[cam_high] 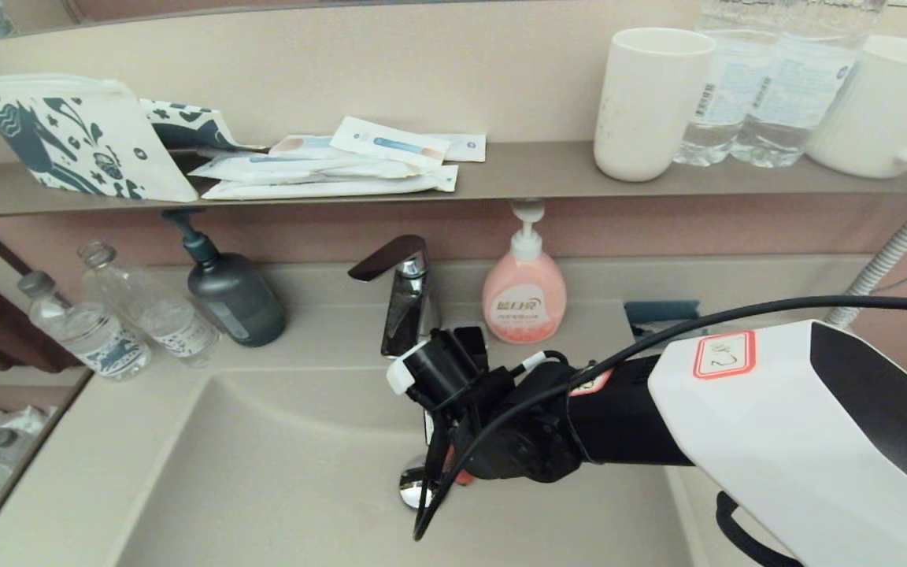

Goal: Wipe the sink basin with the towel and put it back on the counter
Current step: Wipe the sink

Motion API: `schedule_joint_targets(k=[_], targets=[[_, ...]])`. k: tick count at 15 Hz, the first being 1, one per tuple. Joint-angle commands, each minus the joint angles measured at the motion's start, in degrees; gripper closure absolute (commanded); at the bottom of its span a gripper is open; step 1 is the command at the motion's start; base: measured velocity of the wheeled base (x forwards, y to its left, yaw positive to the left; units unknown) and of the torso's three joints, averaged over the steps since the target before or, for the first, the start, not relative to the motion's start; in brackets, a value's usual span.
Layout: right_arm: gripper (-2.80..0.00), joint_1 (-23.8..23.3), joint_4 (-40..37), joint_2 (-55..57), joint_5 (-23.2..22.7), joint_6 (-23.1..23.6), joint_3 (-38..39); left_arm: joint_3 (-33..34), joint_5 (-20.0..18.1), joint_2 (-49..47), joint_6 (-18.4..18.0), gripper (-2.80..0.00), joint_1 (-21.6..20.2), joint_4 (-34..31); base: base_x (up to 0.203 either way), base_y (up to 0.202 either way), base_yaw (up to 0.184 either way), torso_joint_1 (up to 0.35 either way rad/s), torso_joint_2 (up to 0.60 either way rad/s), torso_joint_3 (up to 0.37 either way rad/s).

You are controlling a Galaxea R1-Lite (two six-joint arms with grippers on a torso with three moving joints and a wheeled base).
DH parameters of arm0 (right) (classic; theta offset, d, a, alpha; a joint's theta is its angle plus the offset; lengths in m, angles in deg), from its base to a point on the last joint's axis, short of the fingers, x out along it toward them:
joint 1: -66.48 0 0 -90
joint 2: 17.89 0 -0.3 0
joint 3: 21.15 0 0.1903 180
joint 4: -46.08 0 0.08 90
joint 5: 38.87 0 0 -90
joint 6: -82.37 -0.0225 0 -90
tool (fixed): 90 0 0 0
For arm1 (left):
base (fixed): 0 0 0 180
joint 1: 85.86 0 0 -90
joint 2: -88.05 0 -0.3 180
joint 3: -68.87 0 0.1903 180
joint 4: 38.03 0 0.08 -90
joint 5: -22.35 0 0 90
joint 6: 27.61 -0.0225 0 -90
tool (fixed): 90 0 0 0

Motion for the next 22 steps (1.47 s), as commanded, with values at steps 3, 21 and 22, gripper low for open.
schedule_joint_targets(k=[3,21,22], targets=[[0.00,-1.4,0.3,-2.4,0.5,-0.6,4.5,0.0,0.0,-0.1,0.0,0.00,0.0,0.0,0.000,0.000,0.000,0.000,0.00,0.000],[0.00,-10.2,0.1,-21.1,1.7,-0.3,23.3,0.0,0.0,-0.1,0.0,0.00,0.0,0.0,0.000,0.000,0.000,0.000,0.00,0.000],[0.00,-10.7,0.1,-22.4,1.8,-0.3,25.0,0.0,0.0,-0.1,-0.1,0.00,0.0,0.0,0.000,0.000,0.000,0.000,0.00,0.000]])
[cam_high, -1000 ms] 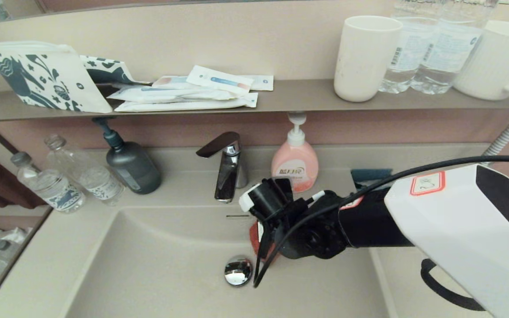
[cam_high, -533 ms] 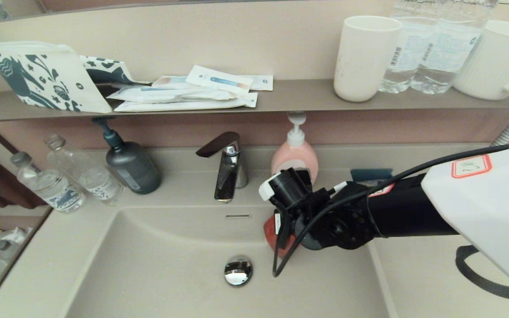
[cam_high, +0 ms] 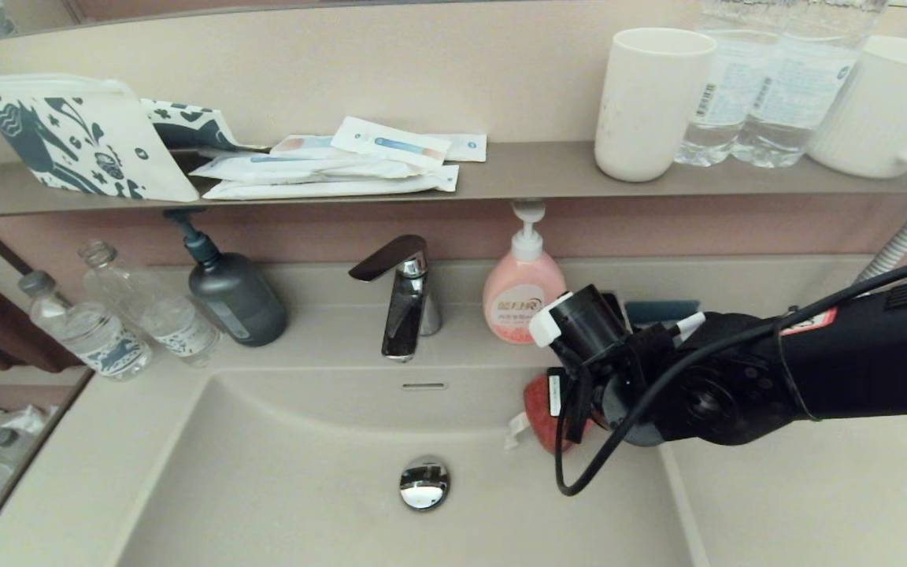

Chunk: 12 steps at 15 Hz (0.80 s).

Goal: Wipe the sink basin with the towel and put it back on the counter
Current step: Wipe the sink

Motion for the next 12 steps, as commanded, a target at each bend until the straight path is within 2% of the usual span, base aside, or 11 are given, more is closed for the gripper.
schedule_joint_targets(k=[1,8,12], targets=[[0.00,-0.9,-0.1,-3.6,0.2,-0.2,2.5,0.0,0.0,-0.1,0.0,0.00,-0.1,0.0,0.000,0.000,0.000,0.000,0.00,0.000],[0.00,-4.6,-0.5,-13.1,0.2,0.0,13.3,0.0,0.0,-0.1,-0.1,0.00,0.0,0.0,0.000,0.000,0.000,0.000,0.00,0.000],[0.00,-3.6,-1.0,-18.7,0.1,-0.1,20.8,0.0,0.0,-0.1,-0.1,0.00,0.0,0.0,0.000,0.000,0.000,0.000,0.00,0.000]])
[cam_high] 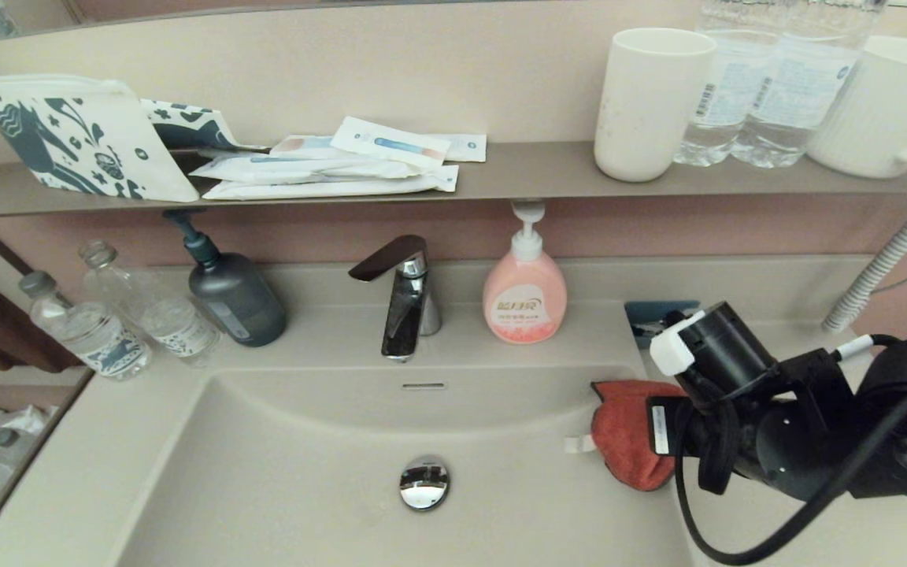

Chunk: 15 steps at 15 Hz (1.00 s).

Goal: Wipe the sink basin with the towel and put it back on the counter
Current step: Wipe the sink

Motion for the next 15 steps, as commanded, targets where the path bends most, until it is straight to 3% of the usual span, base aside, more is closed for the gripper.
schedule_joint_targets(k=[1,3,7,11,15], targets=[[0.00,1.3,-0.5,-4.1,0.1,-0.3,2.6,0.0,0.0,-0.1,-0.1,0.00,-0.1,0.0,0.000,0.000,0.000,0.000,0.00,0.000],[0.00,5.4,-2.1,-6.4,0.1,-0.9,4.7,0.0,0.0,-0.1,0.0,0.00,-0.1,0.0,0.000,0.000,0.000,0.000,0.00,0.000],[0.00,16.2,-8.2,-6.5,0.1,-7.0,5.7,0.0,0.0,-0.1,-0.1,0.00,-0.1,0.0,0.000,0.000,0.000,0.000,0.00,0.000],[0.00,21.2,-17.0,-5.6,-1.3,-7.6,6.0,0.0,0.0,-0.1,0.0,0.00,-0.1,0.0,0.000,0.000,0.000,0.000,0.00,0.000],[0.00,23.1,-18.5,-3.7,-1.2,-5.6,6.0,0.0,0.0,-0.1,0.0,0.00,0.0,0.0,0.000,0.000,0.000,0.000,0.00,0.000]])
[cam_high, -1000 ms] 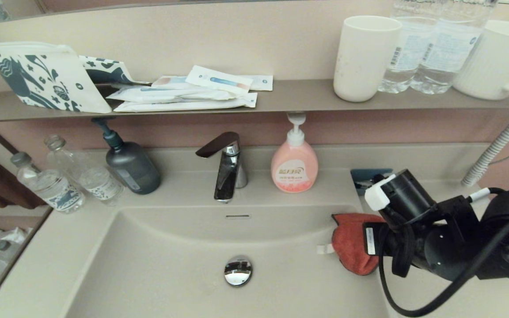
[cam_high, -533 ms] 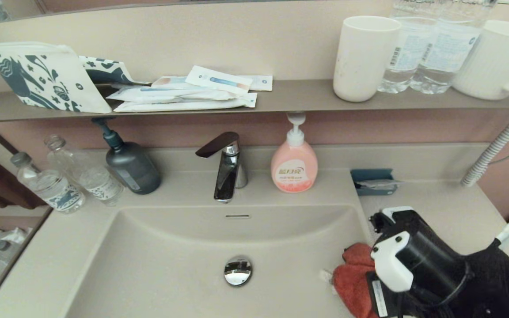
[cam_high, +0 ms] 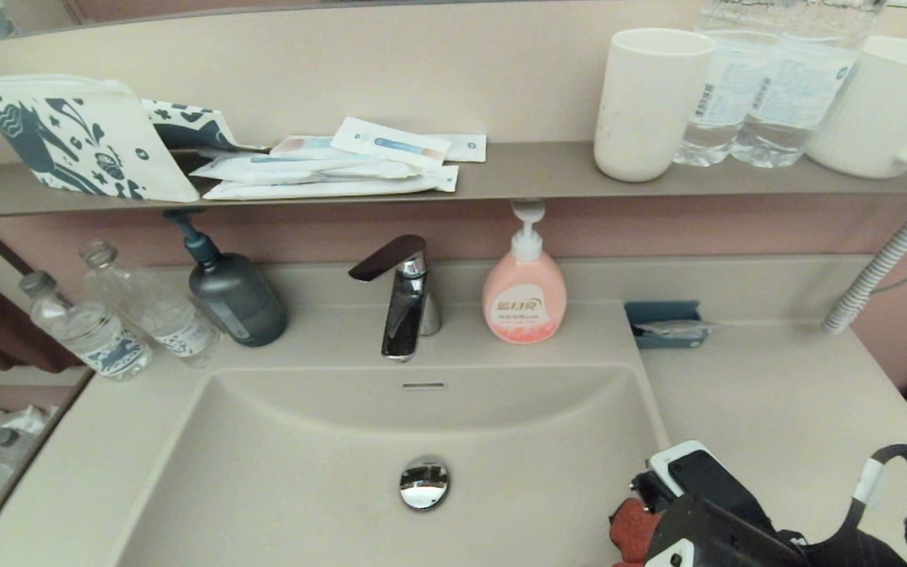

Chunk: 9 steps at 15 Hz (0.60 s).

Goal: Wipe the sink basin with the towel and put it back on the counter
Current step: Wipe the sink

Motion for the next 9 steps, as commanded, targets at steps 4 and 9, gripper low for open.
schedule_joint_targets(k=[4,9], targets=[[0.00,0.0,-5.2,-3.6,0.4,1.8,-0.1,0.0,0.0,-0.1,0.0,0.00,-0.1,0.0,0.000,0.000,0.000,0.000,0.00,0.000],[0.00,-6.4,-16.2,-14.2,0.4,7.6,-0.3,0.0,-0.1,-0.1,0.0,0.00,-0.1,0.0,0.000,0.000,0.000,0.000,0.00,0.000]])
